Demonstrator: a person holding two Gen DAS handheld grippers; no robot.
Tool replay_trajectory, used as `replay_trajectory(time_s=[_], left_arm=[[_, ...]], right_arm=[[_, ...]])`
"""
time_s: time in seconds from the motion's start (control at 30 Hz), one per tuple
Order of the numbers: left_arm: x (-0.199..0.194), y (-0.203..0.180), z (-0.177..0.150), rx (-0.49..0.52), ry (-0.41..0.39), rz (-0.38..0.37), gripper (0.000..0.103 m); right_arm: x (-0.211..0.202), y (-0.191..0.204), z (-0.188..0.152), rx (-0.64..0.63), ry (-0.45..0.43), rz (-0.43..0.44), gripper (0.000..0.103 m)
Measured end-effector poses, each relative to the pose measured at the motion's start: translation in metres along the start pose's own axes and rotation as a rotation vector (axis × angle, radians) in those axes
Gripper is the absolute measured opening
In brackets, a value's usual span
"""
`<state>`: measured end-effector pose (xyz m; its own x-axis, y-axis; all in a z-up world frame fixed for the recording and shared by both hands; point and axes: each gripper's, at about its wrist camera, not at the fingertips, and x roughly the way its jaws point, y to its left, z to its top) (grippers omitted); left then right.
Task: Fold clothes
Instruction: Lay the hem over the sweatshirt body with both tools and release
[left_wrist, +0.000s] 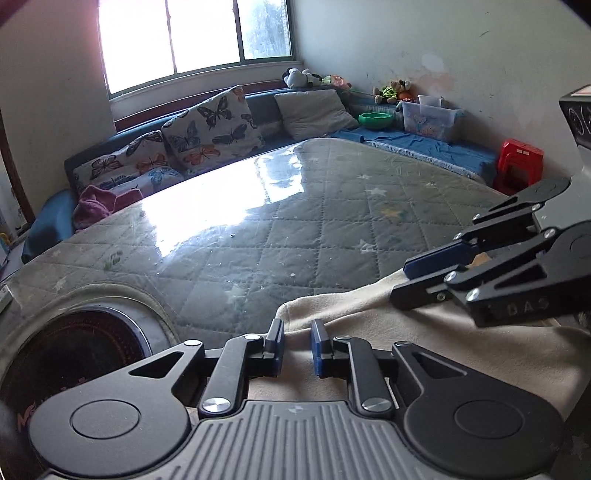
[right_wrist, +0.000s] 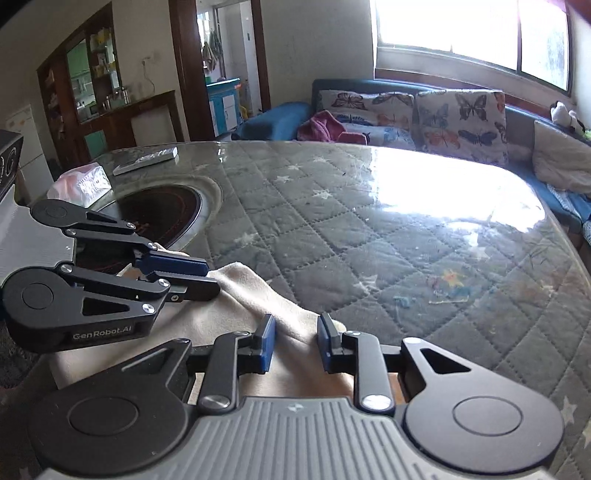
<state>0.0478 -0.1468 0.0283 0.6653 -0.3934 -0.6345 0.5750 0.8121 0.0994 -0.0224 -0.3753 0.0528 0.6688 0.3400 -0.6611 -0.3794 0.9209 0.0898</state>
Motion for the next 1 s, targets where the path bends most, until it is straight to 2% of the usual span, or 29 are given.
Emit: replay_trajectory(time_s=[0.2,0.43,0.67,0.73,1.0], left_arm=[[-0.003,-0.006,-0.003,0.02,-0.011,0.017,0.018],[-0.001,-0.009,-0.002,0.014,-0.01,0.025,0.018],[-0.001,-0.011,-0.001,0.016,-0.003,0.04,0.018],[-0.001,-0.012,-0.001,0.015,-0.002,0.043,0.018],[-0.003,-0.013,-0.003,0.018,-0.005,0.045,0.018]], right_arm=[[-0.041,-0.018,-0.012,0.046,-0.048,-0.036,0.024],[-0.089,-0.028,-0.044,0.062,-0.032,-0.056,0.024],[-0.079,-0.026,-0.061,0.094,-0.028,-0.055,0.023],[-0.073,-0.026,-0.064,0.11,-0.028,-0.053,0.019],[-0.059,-0.034,-0.063,0.171,-0.034,-0.064,0.018]])
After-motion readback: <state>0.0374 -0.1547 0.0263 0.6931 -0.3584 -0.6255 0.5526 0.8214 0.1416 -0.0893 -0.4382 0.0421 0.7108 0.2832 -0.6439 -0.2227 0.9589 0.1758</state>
